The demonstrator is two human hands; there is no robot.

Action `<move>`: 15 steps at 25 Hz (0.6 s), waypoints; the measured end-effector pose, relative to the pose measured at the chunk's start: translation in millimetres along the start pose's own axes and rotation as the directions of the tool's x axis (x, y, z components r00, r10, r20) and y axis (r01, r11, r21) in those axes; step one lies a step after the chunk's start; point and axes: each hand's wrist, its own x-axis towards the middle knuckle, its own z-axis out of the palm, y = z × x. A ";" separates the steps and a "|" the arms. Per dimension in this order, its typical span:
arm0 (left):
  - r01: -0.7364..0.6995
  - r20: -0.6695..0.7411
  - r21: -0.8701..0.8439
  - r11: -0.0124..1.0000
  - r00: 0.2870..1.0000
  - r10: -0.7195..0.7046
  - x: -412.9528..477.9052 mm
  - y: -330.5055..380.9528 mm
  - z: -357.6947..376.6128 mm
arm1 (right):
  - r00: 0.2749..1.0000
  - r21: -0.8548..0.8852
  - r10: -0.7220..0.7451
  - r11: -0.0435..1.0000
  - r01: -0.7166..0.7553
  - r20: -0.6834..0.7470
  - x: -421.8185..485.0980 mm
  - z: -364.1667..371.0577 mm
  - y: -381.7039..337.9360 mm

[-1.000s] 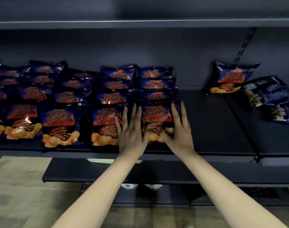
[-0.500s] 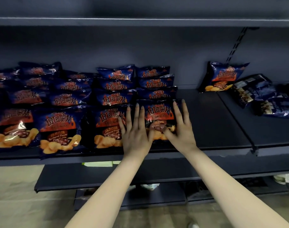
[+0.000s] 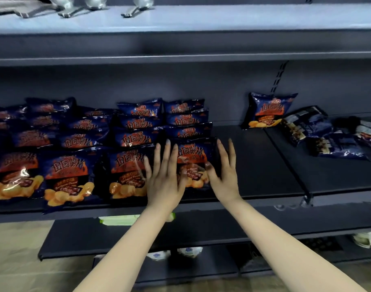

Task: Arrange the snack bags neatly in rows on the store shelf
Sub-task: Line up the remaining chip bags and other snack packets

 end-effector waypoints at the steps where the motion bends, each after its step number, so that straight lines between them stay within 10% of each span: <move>1: -0.001 -0.015 -0.007 1.000 1.000 0.001 5.1 8.7 -3.5 | 1.000 0.042 0.022 0.999 -0.022 -0.003 -1.0 -3.7 -1.3; 8: -0.157 -0.043 -0.057 0.986 0.987 0.155 38.2 95.6 4.0 | 0.988 -0.320 -0.041 0.943 0.087 0.149 19.2 -62.1 6.4; 15: -0.213 0.000 -0.116 0.970 0.977 0.215 49.6 190.1 41.3 | 1.000 -0.355 0.015 0.935 -0.011 0.008 33.1 -159.1 44.9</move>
